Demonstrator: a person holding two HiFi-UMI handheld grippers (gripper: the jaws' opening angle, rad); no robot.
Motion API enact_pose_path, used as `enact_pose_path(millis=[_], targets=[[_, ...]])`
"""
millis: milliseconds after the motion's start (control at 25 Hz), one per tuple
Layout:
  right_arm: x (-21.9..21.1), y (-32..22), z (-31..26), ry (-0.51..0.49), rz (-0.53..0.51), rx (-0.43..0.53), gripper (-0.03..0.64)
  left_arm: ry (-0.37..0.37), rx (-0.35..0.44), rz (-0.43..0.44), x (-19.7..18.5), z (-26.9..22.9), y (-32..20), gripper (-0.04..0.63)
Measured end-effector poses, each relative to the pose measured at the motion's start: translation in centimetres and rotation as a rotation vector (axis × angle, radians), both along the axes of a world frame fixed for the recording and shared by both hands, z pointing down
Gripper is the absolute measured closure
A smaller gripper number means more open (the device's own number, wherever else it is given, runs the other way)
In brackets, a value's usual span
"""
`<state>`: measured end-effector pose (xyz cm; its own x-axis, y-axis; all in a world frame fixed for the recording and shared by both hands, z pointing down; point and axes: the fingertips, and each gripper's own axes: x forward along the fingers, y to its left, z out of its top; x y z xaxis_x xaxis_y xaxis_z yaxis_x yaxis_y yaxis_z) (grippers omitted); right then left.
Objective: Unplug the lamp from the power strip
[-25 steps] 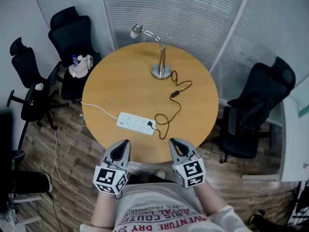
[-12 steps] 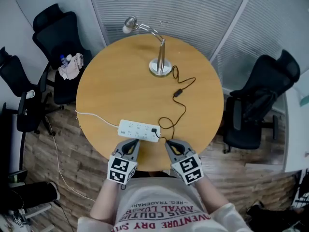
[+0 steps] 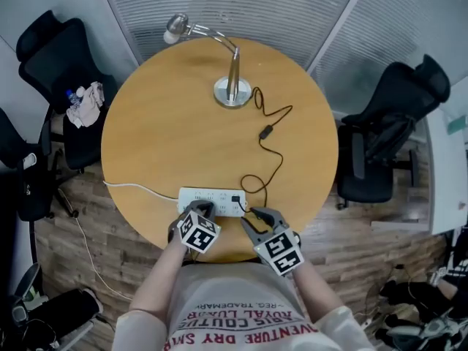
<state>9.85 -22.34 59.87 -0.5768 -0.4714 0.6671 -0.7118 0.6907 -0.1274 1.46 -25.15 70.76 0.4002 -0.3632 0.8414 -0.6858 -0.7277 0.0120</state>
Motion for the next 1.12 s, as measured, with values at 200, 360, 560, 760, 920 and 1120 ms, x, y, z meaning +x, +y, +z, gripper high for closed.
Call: enact_pose_path(millis=[200,360,560,760,920,1120], targets=[[-1.0,-0.6,2.8,0.149,-0.075,-0.022,0.445,-0.015,-0.079,0.031,0.0,0.8,-1.3,0.568],[-1.2,-2.0,5.1,0.247,-0.086,-0.041,0.439,0.053,-0.149,0.057,0.1,0.8,-1.1,0.568],[-1.4,-3.3,7.9,0.377,-0.153,-0.102,0.431,0.078,-0.159,0.077,0.3,0.9,-1.1,0.568],[-1.8,-3.8,10.1,0.55,-0.307,-0.117,0.482,0.102,-0.167,0.074,0.4,0.7,-1.1,0.568],[-1.8,-3.7,11.2,0.617,-0.386,-0.132,0.503,0.162,-0.215,0.029,0.3,0.8,-1.1,0.568],[-2.0,-3.6,11.1,0.573,-0.45,-0.159,0.519,0.197,-0.246,-0.01,0.5,0.7,-1.3,0.569]])
